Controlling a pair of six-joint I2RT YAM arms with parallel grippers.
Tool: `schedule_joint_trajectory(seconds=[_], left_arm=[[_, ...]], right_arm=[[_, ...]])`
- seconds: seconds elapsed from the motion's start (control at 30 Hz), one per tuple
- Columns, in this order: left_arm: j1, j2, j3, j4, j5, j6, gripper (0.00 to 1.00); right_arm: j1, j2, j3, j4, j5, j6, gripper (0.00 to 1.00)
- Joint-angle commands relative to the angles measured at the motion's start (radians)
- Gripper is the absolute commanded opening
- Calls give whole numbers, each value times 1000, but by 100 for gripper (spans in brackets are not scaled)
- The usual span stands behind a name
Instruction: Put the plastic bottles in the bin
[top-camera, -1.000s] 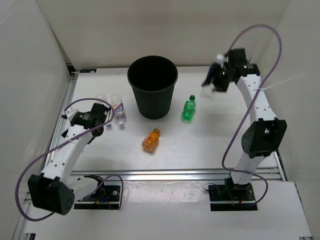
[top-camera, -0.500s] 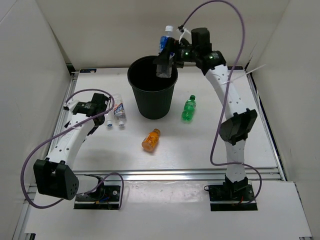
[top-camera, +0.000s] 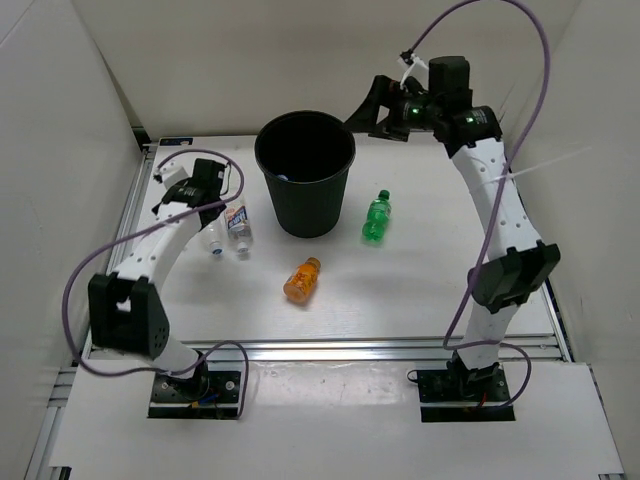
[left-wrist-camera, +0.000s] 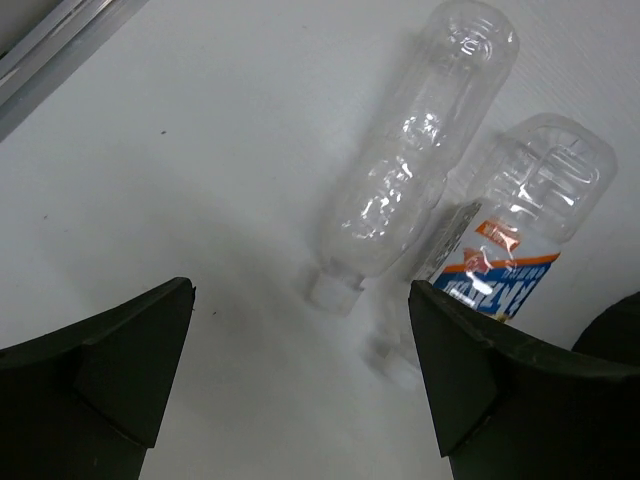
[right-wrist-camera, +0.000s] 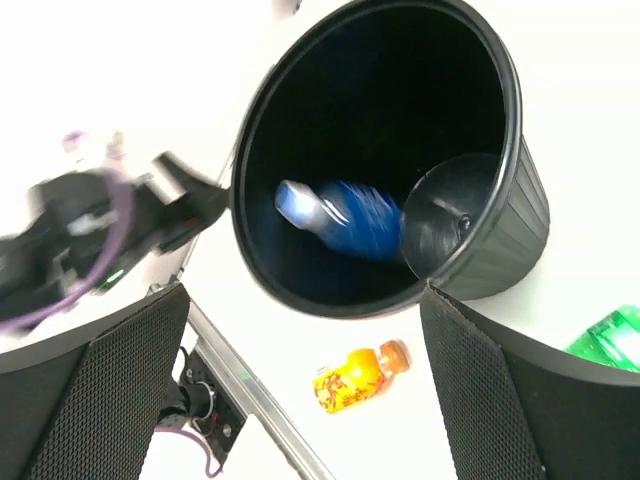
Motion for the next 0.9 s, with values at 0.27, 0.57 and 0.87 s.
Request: schedule_joint_trajectory(seconds=[0.27,0.57,0.87], left_arm=[[137,278,164,123,110,29,100],[194,396,252,204,276,50,100],[194,425,270,248,342,41,100]], right_arm=[[-42,-112,-101,-13,-84,-40,100],[-96,-144,-192,-13,-102,-40,100],[-96,-117,-210,-13,-84,-40,100]])
